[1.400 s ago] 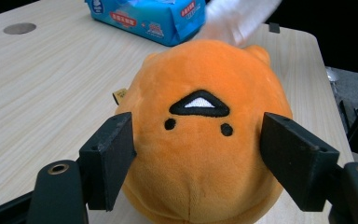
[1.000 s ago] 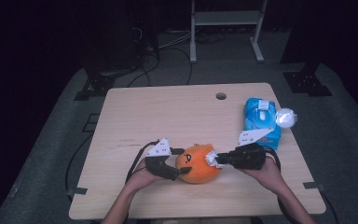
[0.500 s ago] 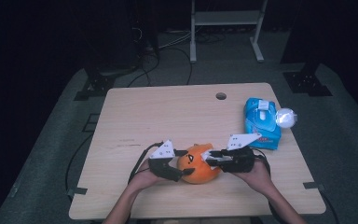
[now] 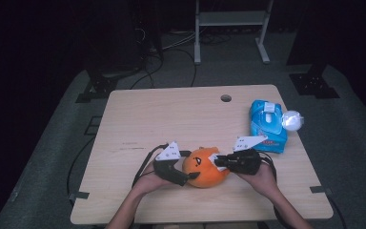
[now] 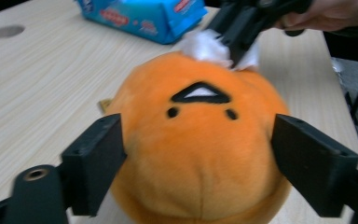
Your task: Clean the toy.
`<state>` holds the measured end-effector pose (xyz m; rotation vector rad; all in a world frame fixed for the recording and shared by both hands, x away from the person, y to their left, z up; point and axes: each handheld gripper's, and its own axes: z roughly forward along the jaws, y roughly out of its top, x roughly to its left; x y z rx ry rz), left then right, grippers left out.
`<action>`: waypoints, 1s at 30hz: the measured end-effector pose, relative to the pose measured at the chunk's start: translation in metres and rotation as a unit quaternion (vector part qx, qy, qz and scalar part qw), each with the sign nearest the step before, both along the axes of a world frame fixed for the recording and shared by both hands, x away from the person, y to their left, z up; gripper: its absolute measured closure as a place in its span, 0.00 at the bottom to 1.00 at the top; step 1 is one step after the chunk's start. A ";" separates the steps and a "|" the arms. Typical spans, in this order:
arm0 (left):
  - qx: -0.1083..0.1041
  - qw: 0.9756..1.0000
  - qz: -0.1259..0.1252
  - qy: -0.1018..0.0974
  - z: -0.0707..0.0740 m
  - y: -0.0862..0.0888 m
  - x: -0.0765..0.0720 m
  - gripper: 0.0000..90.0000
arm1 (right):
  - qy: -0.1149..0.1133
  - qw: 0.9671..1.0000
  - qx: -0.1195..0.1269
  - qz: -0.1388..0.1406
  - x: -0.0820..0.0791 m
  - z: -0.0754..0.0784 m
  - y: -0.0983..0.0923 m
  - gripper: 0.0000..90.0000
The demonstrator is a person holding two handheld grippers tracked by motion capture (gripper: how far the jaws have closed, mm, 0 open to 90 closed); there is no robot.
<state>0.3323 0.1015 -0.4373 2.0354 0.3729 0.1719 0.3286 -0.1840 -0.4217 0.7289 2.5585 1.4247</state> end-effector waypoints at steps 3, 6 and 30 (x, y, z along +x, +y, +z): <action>0.001 1.000 0.006 0.002 -0.002 0.004 0.003 0.26 | 0.001 1.000 -0.001 0.005 -0.004 0.001 0.000 0.91; 0.003 1.000 0.015 -0.009 -0.002 0.006 0.005 0.36 | -0.011 1.000 -0.002 0.020 -0.011 0.006 0.006 0.92; -0.011 1.000 0.020 -0.002 -0.006 0.010 0.010 0.35 | -0.046 0.998 -0.030 0.020 -0.019 0.008 -0.006 0.90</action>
